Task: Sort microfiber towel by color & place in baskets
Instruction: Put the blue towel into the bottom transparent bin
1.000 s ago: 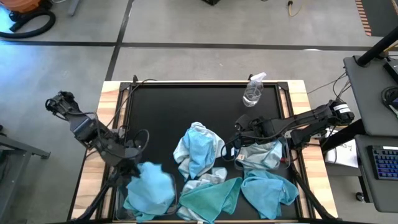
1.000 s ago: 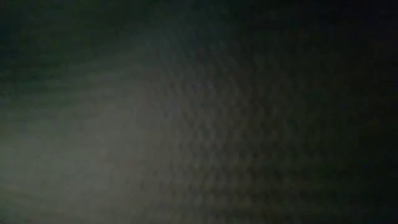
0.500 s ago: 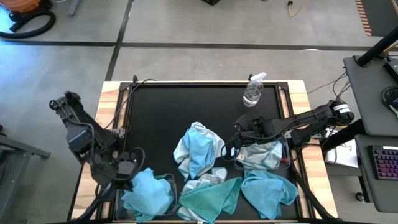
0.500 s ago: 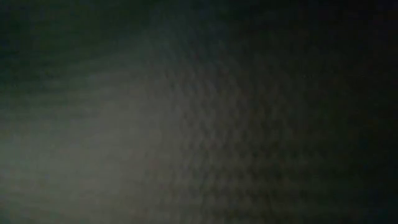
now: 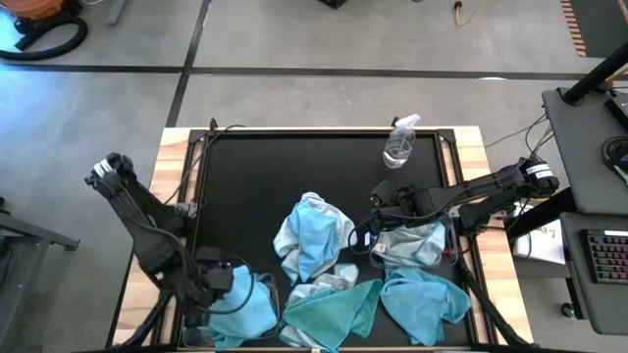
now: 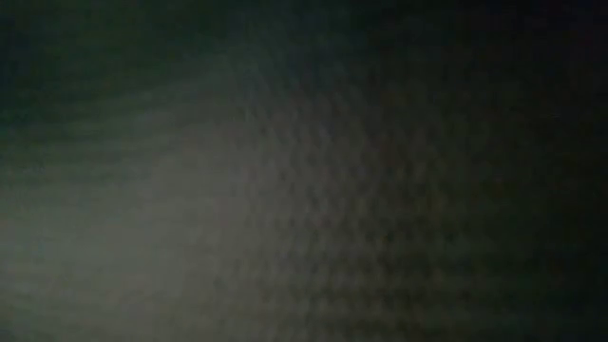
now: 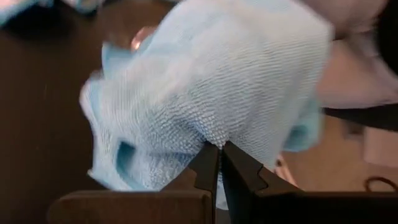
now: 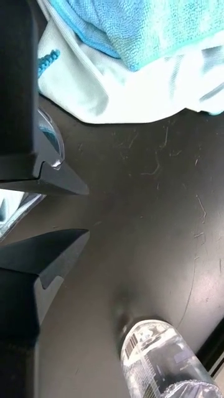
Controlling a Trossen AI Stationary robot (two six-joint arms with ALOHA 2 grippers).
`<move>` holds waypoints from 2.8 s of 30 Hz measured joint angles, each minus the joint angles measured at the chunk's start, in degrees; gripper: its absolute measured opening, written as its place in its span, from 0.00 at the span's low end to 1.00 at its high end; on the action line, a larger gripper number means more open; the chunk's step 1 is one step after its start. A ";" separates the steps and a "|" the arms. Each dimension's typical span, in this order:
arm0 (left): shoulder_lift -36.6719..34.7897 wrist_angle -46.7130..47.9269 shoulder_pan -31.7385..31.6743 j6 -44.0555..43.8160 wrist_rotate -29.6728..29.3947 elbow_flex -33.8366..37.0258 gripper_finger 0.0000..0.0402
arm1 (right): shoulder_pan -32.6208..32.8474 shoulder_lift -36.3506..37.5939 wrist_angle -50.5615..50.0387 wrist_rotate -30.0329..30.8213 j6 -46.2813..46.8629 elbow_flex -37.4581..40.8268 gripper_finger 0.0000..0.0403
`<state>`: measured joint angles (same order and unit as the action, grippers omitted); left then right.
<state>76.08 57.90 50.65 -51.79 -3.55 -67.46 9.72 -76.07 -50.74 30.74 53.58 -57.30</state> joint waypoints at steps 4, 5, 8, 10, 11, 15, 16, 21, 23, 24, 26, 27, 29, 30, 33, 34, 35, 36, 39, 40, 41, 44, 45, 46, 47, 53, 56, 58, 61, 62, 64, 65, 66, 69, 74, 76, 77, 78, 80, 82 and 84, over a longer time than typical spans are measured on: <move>2.90 -0.09 0.00 -3.63 0.02 2.94 0.00 | 0.00 0.00 0.07 -0.95 -0.04 0.00 0.23; 3.57 -0.42 0.00 -4.31 0.03 3.46 0.00 | 0.00 0.00 0.07 -0.96 -0.04 0.00 0.23; 5.51 -1.70 0.00 -4.68 0.04 4.58 0.00 | 0.00 0.00 0.07 -1.00 -0.05 0.00 0.23; 6.78 -1.55 -0.04 -4.61 0.02 4.72 0.00 | 0.00 0.00 0.07 -0.98 -0.07 0.00 0.23; 7.42 -1.24 -0.25 -4.61 0.04 4.72 0.00 | 0.00 0.00 0.07 -1.00 -0.03 0.00 0.23; 9.21 -0.78 -1.46 -4.69 1.07 4.57 0.00 | 0.00 0.00 0.10 -1.15 -0.02 0.00 0.23; 9.32 -0.95 -1.73 -4.72 2.32 4.46 0.00 | 0.00 0.00 0.10 -1.17 -0.02 0.00 0.23; 9.37 -1.31 -2.64 -4.71 6.05 3.35 0.05 | 0.00 0.00 0.13 -1.15 0.00 0.00 0.23; 9.37 -1.34 -2.73 -4.63 6.10 2.75 0.08 | 0.00 0.00 0.13 -1.17 -0.01 0.00 0.23; 9.37 -1.30 -2.78 -4.36 6.10 2.52 0.10 | 0.00 0.00 0.13 -1.16 -0.02 0.00 0.23; 9.37 -1.17 -2.78 -4.22 6.08 2.04 0.14 | 0.00 0.00 0.15 -1.16 -0.11 0.00 0.23; 9.37 -1.00 -2.78 -3.82 6.08 1.73 0.15 | 0.00 0.00 0.15 -1.15 -0.17 0.00 0.23; 9.37 -0.62 -2.78 -2.35 6.10 1.10 0.18 | 0.00 0.00 0.15 -1.15 -0.42 0.00 0.23; 9.37 -0.22 -2.78 -1.74 6.18 0.53 0.19 | 0.00 0.00 0.15 -1.15 -0.56 0.00 0.23; 9.37 1.85 -2.96 0.27 6.68 -2.34 0.22 | 0.00 0.00 0.15 -1.15 -0.66 0.00 0.23; 9.37 2.72 -3.09 0.88 6.71 -3.70 0.22 | 0.00 0.00 0.14 -1.15 -0.66 0.00 0.23; 9.37 3.77 -3.25 1.44 6.64 -5.09 0.22 | 0.00 0.00 0.15 -1.16 -0.68 0.00 0.23; 9.37 4.78 -3.37 2.01 6.31 -6.61 0.22 | 0.00 0.00 0.15 -1.15 -0.66 0.00 0.23; 9.37 7.83 -3.43 4.89 2.20 -10.68 0.22 | 0.00 0.00 0.15 -1.15 -0.66 0.00 0.23; 9.37 8.83 -3.43 6.25 -0.06 -11.75 0.22 | 0.00 0.00 0.15 -1.15 -0.69 0.00 0.23; 9.37 9.58 -3.41 7.83 -2.48 -12.67 0.22 | 0.00 0.00 0.15 -1.13 -0.81 0.00 0.23; 9.35 10.22 -3.63 14.10 -10.26 -14.39 0.22 | 0.00 0.00 0.15 -1.11 -1.14 0.00 0.23; 9.35 10.15 -3.85 16.25 -12.70 -14.60 0.22 | 0.00 0.00 0.15 -0.98 -1.15 0.00 0.23; 9.35 10.26 -4.26 18.08 -14.78 -14.64 0.22 | 0.00 0.00 0.16 -0.79 -1.18 0.00 0.23; 9.35 10.53 -4.86 19.52 -16.28 -14.57 0.22 | 0.00 0.00 0.17 -0.76 -1.18 0.00 0.23; 9.35 11.94 -13.39 20.19 -21.71 -11.22 0.22 | 0.00 0.00 0.20 -0.76 -1.29 0.00 0.23; 9.35 11.00 -18.96 20.53 -21.92 -9.67 0.22 | 0.00 0.00 0.20 -0.76 -1.29 0.00 0.23; 9.35 8.75 -22.47 23.19 -21.96 -8.68 0.22 | 0.00 0.00 0.22 -0.74 -1.29 0.00 0.23; 9.35 3.18 -26.85 29.09 -21.92 -6.78 0.22 | 0.00 0.00 0.30 -0.74 -1.21 0.00 0.23; 9.35 0.79 -28.14 31.15 -21.41 -5.94 0.22 | 0.00 0.00 0.32 -0.72 -1.18 0.00 0.23; 9.41 -4.25 -30.21 34.80 -20.26 -4.29 0.22 | 0.00 0.00 0.34 -0.72 -1.16 0.00 0.23; 9.41 -6.95 -31.28 36.52 -19.45 -3.40 0.22 | 0.00 0.00 0.35 -0.72 -1.16 0.00 0.23; 9.41 -9.43 -32.18 38.07 -18.95 -2.56 0.22 | 0.00 0.00 0.35 -0.72 -1.14 0.00 0.23; 9.42 -15.18 -34.70 41.20 -17.43 -0.38 0.22 | 0.00 0.00 0.50 -0.72 -1.14 0.00 0.23; 9.48 -20.05 -38.28 43.14 -16.37 2.60 0.22 | 0.00 0.00 0.59 -0.72 -1.11 0.00 0.23; 9.96 -21.05 -39.40 43.66 -16.35 3.49 0.22 | 0.00 0.00 0.71 -0.71 -1.09 0.00 0.23; 10.24 -21.47 -39.81 43.79 -16.31 4.04 0.22 | 0.00 0.00 0.83 -0.69 -1.09 0.00 0.23; 10.60 -21.90 -40.24 43.80 -16.05 4.55 0.22 | 0.00 0.00 0.87 -0.70 -1.10 0.00 0.23; 11.39 -23.77 -40.98 43.91 -14.62 5.60 0.22 | 0.00 0.00 1.20 -0.67 -1.11 0.00 0.23; 12.53 -25.36 -41.51 44.31 -12.94 6.43 0.22 | 0.00 0.00 2.01 -0.62 -1.16 0.00 0.23; 14.05 -26.12 -41.81 45.25 -12.27 6.58 0.22 | 0.00 0.00 2.07 -0.61 -1.20 0.00 0.23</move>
<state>90.13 31.78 8.84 -6.54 -15.82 -60.88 9.72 -76.07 -48.67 30.13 52.38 -57.30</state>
